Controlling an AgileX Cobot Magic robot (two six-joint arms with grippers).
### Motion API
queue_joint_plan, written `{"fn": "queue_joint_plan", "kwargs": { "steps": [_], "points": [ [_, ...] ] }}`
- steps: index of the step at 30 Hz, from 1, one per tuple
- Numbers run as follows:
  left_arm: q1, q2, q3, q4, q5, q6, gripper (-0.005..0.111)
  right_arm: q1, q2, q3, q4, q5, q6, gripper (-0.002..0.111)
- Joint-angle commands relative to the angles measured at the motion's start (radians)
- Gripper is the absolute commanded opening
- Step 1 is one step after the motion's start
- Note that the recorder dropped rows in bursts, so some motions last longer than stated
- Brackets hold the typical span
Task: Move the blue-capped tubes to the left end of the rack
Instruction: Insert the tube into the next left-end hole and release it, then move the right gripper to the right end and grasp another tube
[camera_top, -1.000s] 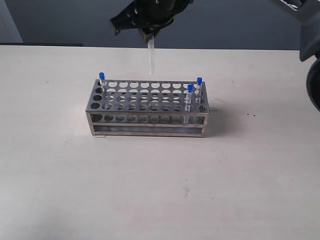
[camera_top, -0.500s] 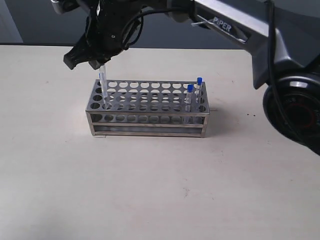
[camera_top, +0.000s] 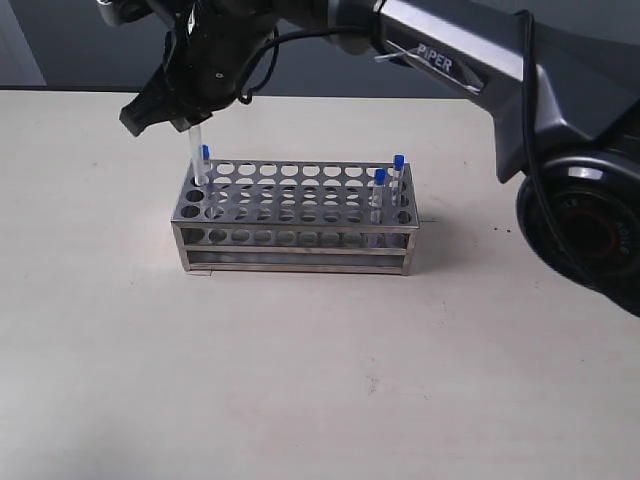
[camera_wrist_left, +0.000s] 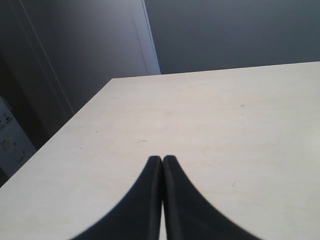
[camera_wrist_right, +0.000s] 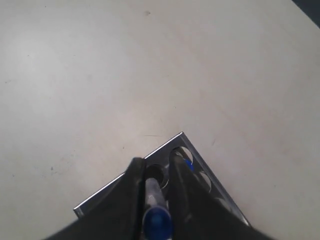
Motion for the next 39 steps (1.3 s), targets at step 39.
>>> {"fn": "queue_joint_plan", "kwargs": {
  "steps": [39],
  "points": [
    [-0.003,0.003,0.003,-0.003,-0.012,-0.006,0.0,-0.082,-0.158,0.086,-0.35,0.27,0.249,0.04]
  ]
}}
